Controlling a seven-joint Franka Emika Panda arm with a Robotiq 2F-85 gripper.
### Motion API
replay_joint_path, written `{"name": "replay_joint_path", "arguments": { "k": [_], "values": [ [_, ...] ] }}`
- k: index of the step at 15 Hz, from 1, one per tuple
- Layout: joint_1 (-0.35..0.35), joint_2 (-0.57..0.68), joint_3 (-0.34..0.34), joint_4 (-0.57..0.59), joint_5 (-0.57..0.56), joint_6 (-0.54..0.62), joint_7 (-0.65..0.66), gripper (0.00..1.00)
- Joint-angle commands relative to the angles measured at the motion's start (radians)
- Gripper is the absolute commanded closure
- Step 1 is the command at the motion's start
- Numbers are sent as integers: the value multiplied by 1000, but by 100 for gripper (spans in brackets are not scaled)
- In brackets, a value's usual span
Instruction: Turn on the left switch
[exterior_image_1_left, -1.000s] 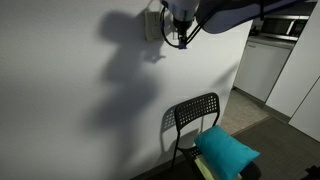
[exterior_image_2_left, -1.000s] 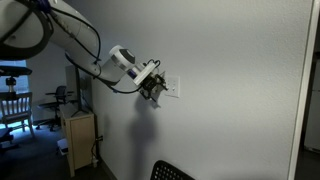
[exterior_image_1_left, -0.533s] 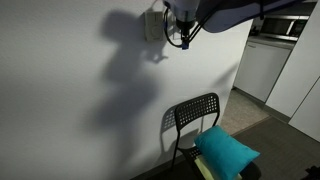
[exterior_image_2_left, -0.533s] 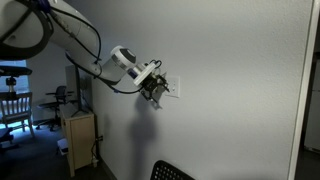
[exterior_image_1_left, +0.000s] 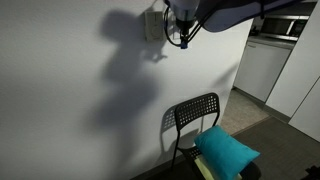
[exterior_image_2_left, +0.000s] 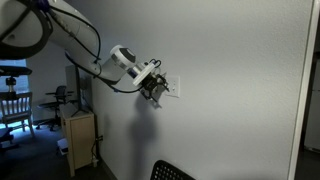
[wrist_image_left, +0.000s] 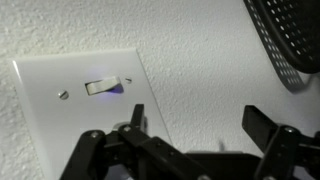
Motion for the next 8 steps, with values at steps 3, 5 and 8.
{"name": "replay_joint_path", "arguments": {
  "k": [3, 5, 8],
  "values": [
    [-2, -50, -12, 11, -37, 44, 16, 0],
    [-3, -47, -11, 10, -31, 42, 17, 0],
    [-11, -40, -10, 10, -20, 50, 11, 0]
  ]
}}
